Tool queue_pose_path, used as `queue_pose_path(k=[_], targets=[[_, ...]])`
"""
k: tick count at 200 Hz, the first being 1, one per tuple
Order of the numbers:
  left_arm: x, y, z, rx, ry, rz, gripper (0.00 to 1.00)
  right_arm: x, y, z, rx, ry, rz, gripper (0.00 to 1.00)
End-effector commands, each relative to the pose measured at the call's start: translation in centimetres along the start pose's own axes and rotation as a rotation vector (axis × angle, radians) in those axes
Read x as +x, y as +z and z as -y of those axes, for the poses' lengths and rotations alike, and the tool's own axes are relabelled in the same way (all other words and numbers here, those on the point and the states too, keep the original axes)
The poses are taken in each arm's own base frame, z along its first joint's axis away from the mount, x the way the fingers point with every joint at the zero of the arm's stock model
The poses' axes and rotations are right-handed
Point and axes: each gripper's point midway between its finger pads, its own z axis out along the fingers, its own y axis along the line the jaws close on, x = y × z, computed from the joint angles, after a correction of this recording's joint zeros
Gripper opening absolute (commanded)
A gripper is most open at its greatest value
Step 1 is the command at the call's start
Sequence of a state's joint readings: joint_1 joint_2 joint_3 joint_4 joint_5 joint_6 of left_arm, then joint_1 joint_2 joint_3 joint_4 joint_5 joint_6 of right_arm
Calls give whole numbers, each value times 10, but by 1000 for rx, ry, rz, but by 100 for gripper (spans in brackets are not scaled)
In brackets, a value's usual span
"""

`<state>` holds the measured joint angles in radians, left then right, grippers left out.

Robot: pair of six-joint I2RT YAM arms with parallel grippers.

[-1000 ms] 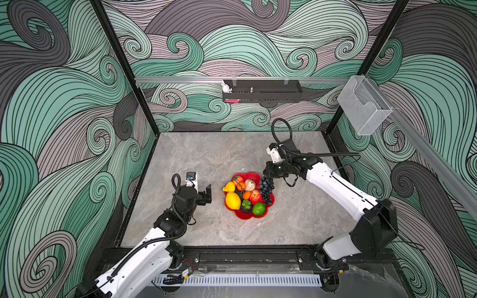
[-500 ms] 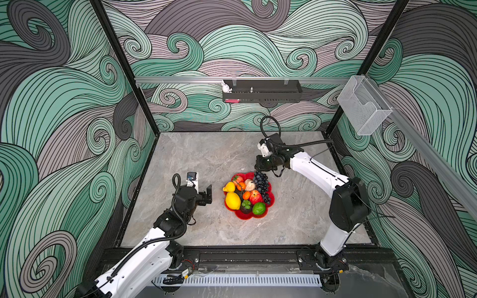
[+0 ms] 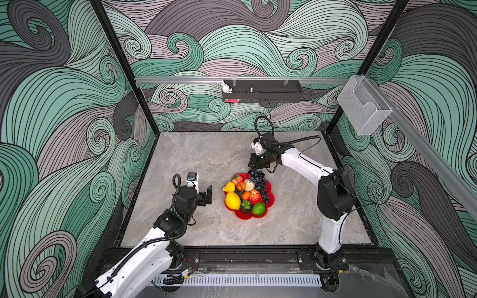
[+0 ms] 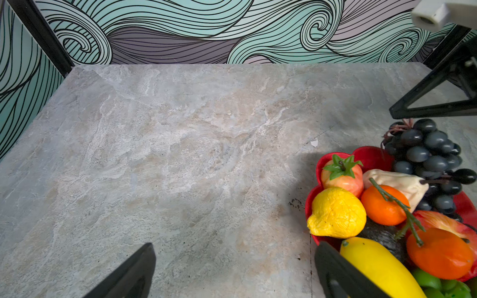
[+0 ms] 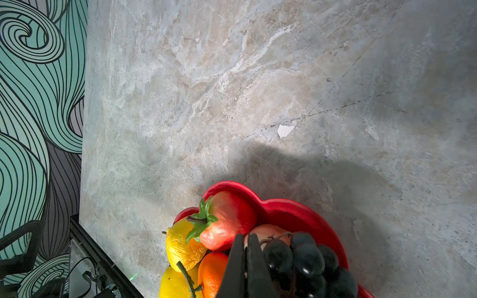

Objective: Arrange fruit in a fruit bowl
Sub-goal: Place the fruit in the fruit bowl, then reset both arms

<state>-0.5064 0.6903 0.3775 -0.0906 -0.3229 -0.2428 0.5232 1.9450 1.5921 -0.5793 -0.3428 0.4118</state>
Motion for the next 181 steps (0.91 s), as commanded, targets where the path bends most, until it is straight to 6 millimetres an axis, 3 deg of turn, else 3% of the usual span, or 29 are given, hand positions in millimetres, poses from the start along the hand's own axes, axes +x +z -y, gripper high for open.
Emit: queue_pose_path(k=[1,42,123,155,181], targets=[[-20,-5,8,32,2,35,98,-11,6,-6,-31,3,9,0],[-21,-6,7,30,2,39,98,-10,6,-5,-21,4,11,12],[-20,-6,8,32,5,33,98,-22,-25,-2,53,-33,100,36],[-22,-7,3,6,-9,39,99,-26,-62,-4,99,-68,188,45],[-24,-11,-11,-62,-45,65,99,-36,-113,0,180,-128,368,53]])
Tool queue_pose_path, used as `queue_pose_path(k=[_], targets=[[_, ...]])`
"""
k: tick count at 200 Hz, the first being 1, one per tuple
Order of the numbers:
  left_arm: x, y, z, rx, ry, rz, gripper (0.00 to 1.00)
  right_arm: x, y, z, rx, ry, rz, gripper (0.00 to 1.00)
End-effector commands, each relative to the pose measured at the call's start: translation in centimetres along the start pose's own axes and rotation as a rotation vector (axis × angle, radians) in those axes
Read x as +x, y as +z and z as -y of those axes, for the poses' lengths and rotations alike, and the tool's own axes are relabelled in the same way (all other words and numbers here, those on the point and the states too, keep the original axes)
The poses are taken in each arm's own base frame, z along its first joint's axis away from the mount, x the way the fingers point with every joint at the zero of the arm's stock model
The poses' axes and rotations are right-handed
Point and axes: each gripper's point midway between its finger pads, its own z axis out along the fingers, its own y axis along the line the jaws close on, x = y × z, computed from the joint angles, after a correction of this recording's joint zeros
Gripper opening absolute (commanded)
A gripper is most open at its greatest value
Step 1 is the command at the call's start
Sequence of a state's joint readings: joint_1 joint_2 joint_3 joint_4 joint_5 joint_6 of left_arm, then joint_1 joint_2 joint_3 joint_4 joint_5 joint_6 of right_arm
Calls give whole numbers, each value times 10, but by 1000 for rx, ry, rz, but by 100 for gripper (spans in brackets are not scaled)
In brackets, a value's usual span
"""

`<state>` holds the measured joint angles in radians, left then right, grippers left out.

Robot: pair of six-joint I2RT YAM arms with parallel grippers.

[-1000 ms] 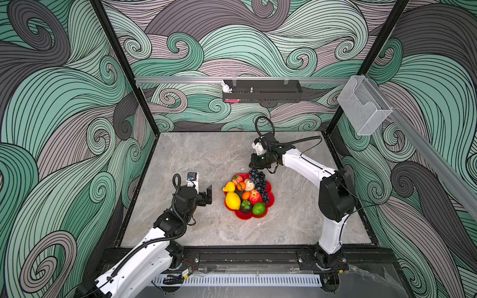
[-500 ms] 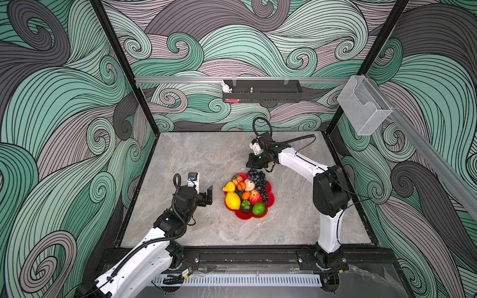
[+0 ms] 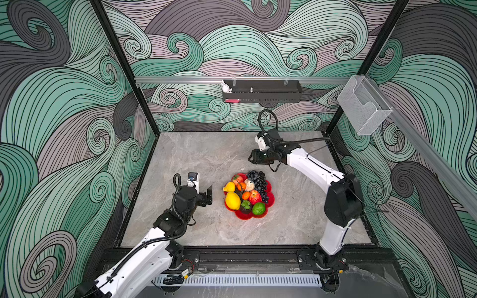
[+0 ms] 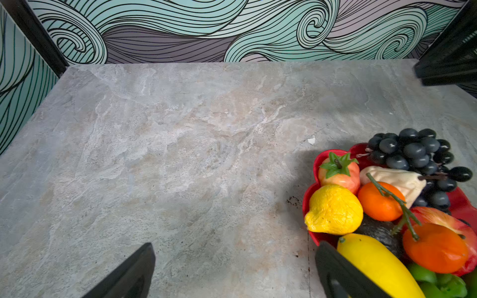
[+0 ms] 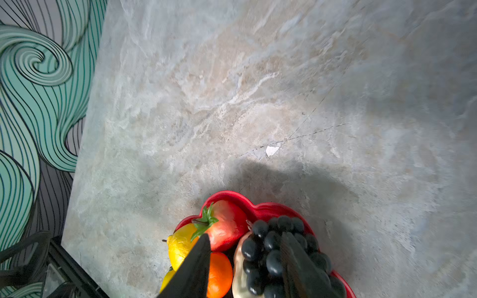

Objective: Arrange fruit in a fruit bowl
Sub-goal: Reset both arms

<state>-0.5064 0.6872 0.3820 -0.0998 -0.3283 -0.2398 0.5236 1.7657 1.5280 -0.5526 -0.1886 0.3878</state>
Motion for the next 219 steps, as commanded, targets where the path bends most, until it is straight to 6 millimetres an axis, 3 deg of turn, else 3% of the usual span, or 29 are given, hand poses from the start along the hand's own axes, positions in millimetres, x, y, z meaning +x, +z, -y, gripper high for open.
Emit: queue_pose_path(k=[1,31,54,65,89,105,119,126,146,189,219], targets=[[-23,-10,-10,-58,-51,67,99,-26,-51,9,93,-69,190,53],[-35,-19,-30,-158,-116,141,99,-39,-118,22,203,-131,423,63],[-53,-44,-73,-392,-252,248,99,-44,-167,49,355,-145,613,65],[-60,-54,-88,-478,-286,303,99,-42,-180,65,442,-164,673,65],[-73,-49,-91,-542,-217,384,99,-27,-193,115,641,-126,743,84],[-73,-45,-102,-664,-157,367,99,-6,-181,156,720,-85,729,95],[-72,-43,-116,-779,-103,327,99,14,-158,181,750,-121,661,95],[-71,-37,-117,-782,-67,309,98,22,-147,191,791,-154,625,99],[-66,-16,-115,-715,0,290,96,45,-124,219,901,-161,529,100],[-35,21,-138,-713,32,159,99,73,-82,250,878,-130,528,100],[-10,51,-148,-597,-68,144,99,62,-73,242,817,-215,562,100]])
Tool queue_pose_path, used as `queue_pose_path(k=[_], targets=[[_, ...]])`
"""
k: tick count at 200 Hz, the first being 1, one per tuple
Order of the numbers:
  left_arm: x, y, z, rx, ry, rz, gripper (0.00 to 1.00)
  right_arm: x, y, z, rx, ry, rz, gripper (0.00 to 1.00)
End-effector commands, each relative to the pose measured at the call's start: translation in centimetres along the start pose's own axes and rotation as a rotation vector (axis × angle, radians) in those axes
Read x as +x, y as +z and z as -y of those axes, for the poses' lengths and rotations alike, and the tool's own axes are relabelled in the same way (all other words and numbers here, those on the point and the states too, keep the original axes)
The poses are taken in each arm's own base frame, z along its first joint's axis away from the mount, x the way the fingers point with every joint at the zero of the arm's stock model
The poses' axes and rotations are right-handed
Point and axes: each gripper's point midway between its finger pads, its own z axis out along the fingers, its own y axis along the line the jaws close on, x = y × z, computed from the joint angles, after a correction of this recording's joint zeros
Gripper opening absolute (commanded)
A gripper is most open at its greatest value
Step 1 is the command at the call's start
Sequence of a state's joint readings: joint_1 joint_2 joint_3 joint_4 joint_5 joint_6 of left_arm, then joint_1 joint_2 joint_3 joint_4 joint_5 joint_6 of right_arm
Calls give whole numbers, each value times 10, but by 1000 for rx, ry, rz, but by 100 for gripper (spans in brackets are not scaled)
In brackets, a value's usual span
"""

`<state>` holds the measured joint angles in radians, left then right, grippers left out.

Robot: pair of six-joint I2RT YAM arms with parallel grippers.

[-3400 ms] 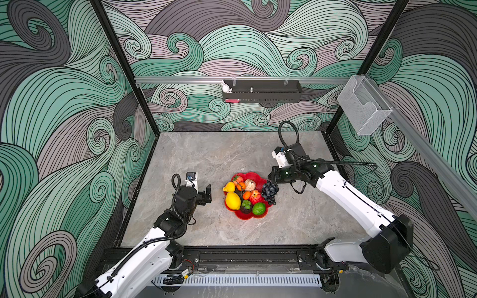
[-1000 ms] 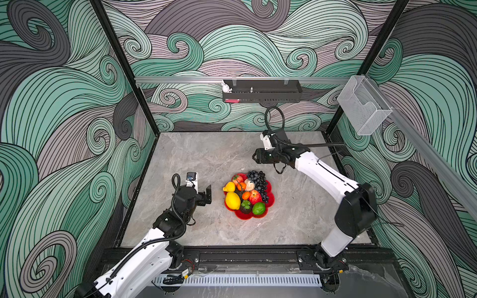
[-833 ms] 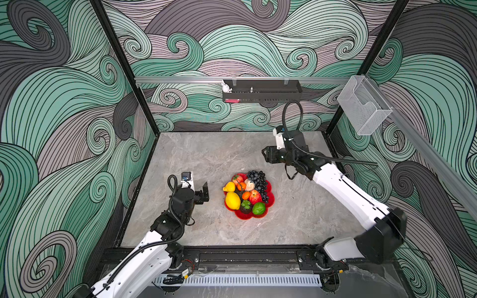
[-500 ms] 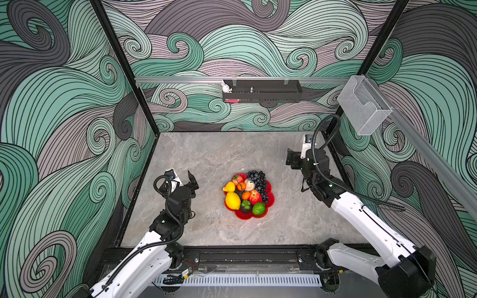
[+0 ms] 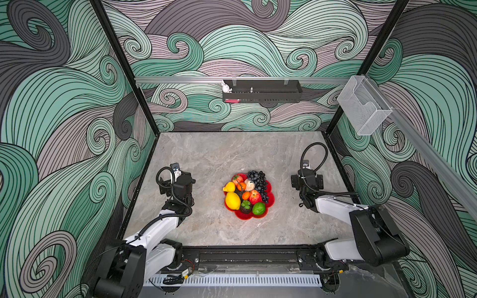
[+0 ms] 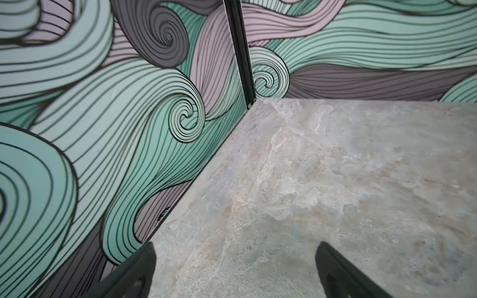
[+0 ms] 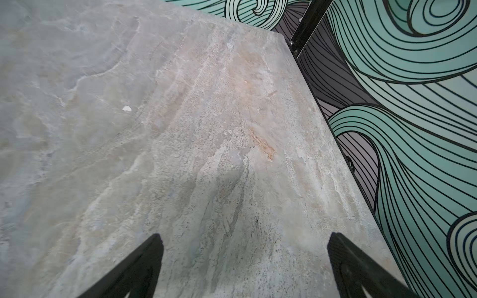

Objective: Arrange fruit in a fruit bowl
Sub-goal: Reset both arms

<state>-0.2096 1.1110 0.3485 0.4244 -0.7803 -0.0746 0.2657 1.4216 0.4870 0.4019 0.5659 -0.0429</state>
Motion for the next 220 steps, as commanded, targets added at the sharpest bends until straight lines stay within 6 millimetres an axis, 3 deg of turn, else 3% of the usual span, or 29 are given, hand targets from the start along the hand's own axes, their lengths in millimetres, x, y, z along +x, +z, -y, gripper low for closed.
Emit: queue_pose_path(k=[1,47,67,71,81,92,107,123,145,220], targets=[[7,16,12,106,-93,15,99,-40,-3,-5,-49,45,179,100],[4,32,12,183,-127,33,99,-35,1,3,-120,140,332,100],[22,52,12,245,-248,29,99,-30,4,-1,-177,137,270,100],[32,59,15,258,-246,9,99,-29,6,-2,-188,141,273,100],[26,62,39,383,-178,62,99,-21,15,0,-198,168,255,100],[27,63,61,496,-120,17,99,-28,20,3,-184,188,281,100],[31,73,61,462,-107,-155,99,-20,25,5,-207,202,195,100],[28,71,65,487,-103,-55,99,-22,25,9,-189,220,229,100],[32,71,62,469,-108,-144,99,-21,25,10,-188,220,219,100],[30,70,64,478,-102,-127,99,-22,26,6,-204,211,212,100]])
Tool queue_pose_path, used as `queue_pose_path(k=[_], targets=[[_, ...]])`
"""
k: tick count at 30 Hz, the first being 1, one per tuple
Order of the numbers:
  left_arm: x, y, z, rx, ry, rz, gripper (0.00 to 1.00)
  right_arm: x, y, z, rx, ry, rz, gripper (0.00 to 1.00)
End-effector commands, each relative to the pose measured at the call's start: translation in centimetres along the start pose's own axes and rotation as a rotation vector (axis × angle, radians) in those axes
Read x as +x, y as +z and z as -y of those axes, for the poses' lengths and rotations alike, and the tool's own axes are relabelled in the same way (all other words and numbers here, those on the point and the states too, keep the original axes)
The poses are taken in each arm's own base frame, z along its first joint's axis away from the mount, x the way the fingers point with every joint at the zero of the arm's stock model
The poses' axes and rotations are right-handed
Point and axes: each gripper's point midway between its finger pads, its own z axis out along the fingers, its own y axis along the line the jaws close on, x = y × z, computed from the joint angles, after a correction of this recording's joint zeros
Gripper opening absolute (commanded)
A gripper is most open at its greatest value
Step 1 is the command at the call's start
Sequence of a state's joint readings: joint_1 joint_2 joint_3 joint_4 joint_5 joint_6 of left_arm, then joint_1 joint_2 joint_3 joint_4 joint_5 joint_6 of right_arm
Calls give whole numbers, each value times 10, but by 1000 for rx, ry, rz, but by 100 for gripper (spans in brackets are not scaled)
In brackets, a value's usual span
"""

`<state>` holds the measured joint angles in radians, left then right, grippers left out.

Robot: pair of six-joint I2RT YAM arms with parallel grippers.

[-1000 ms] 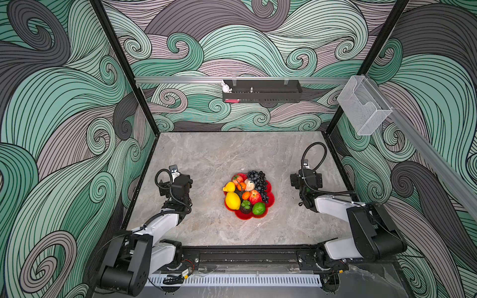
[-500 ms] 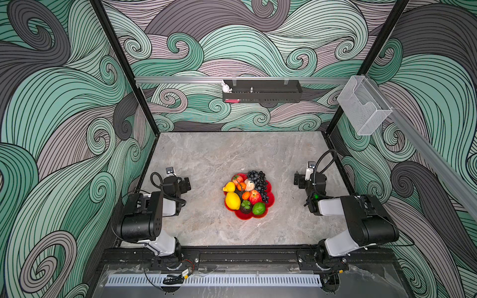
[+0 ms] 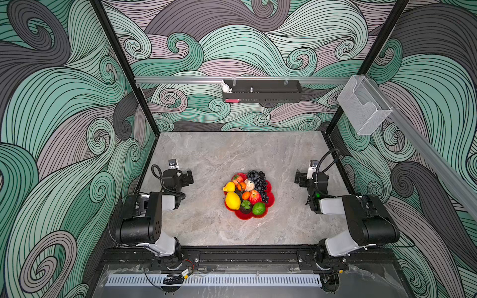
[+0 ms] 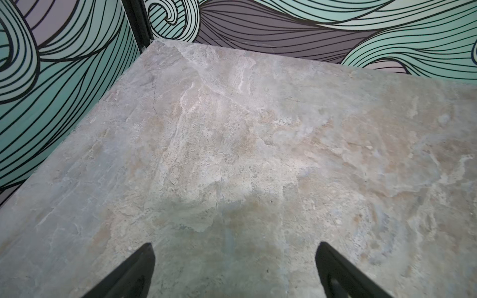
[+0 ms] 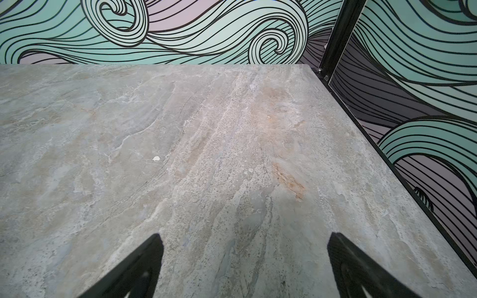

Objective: Arrange fruit in a fruit bowl
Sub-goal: Reset both arms

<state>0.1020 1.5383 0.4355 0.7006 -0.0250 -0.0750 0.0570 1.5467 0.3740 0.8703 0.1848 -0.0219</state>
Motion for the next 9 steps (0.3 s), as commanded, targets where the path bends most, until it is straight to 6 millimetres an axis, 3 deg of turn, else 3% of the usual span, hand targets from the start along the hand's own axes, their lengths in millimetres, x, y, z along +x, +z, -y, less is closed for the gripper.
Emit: queue_pose_path(k=[1,9], targets=[[-12,-1,4,15,4,18,99,-12,2,-2,-16,12,26,100],[-11,-1,4,15,5,18,99,-12,0,-2,-16,12,31,100]])
